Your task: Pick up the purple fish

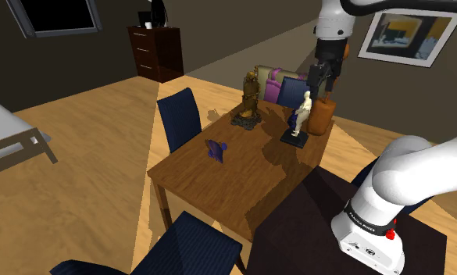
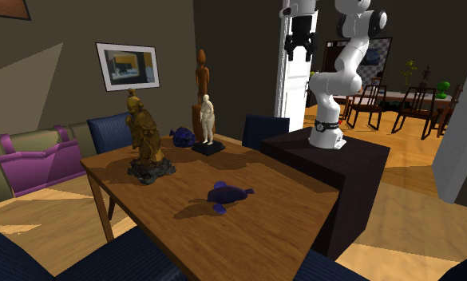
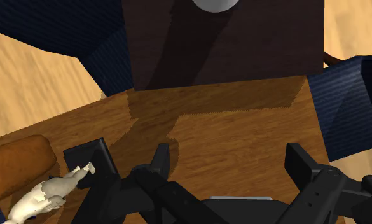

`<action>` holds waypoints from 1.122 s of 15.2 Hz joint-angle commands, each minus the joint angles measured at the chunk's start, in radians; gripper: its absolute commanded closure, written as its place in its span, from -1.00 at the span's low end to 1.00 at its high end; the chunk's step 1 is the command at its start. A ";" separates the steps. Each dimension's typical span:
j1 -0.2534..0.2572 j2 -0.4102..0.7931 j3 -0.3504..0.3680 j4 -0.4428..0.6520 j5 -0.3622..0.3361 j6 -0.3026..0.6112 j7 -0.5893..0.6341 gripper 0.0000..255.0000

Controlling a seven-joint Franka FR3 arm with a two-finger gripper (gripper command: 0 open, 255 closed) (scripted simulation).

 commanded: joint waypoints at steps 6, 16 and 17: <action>-0.004 0.090 -0.032 -0.078 0.028 0.190 0.005 -1.00; 0.008 0.372 -0.094 -0.126 0.116 0.560 -0.024 -1.00; 0.011 0.407 -0.100 -0.122 0.130 0.595 -0.031 -1.00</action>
